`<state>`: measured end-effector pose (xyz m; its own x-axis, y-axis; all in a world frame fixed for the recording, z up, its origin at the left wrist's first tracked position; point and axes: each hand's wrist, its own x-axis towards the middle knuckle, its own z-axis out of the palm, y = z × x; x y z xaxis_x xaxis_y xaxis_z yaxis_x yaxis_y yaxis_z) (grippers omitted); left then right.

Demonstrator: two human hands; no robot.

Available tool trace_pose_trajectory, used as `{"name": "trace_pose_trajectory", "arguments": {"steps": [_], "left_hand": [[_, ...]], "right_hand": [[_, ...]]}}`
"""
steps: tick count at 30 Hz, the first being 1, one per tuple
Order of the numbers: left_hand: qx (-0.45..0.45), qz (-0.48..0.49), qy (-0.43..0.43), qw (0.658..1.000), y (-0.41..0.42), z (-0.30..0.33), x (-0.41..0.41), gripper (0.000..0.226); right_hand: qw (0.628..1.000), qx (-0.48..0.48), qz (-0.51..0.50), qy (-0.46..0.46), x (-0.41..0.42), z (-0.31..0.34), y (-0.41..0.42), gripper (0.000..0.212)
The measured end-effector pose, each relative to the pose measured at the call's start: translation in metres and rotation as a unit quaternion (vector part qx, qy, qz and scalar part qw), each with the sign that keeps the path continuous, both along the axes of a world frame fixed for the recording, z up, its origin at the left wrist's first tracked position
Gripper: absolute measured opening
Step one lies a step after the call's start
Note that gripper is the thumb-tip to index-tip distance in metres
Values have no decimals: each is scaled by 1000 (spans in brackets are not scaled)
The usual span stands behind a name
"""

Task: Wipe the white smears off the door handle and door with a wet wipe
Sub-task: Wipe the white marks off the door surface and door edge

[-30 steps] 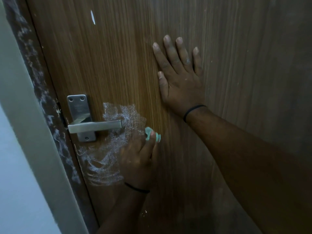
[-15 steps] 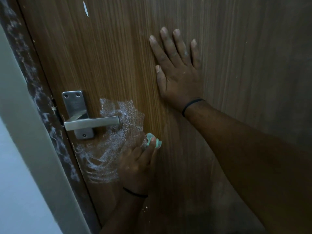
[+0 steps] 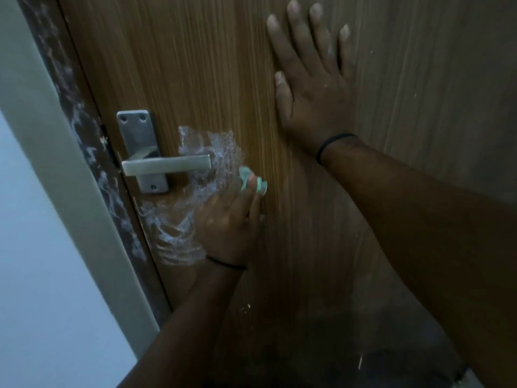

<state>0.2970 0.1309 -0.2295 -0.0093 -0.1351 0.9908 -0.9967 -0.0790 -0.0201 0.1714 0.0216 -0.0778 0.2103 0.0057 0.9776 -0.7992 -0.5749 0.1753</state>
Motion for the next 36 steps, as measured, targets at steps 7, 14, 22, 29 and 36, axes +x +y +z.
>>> {"name": "trace_pose_trajectory", "arguments": {"steps": [7, 14, 22, 29, 36], "left_hand": [[-35, 11, 12, 999, -3, 15, 0, 25], [-40, 24, 20, 999, -7, 22, 0, 23], [-40, 21, 35, 998, -2, 20, 11, 28], [-65, 46, 48, 996, -3, 27, 7, 25], [-66, 62, 49, 995, -5, 39, 13, 26]], "right_hand": [[1000, 5, 4, -2, -1, -2, -3, 51], [999, 45, 12, -27, 4, -33, -2, 55], [996, 79, 14, -24, 5, -79, -4, 59], [996, 78, 19, -25, 5, -85, -4, 59], [995, 98, 14, -24, 5, -106, 1, 59]]}}
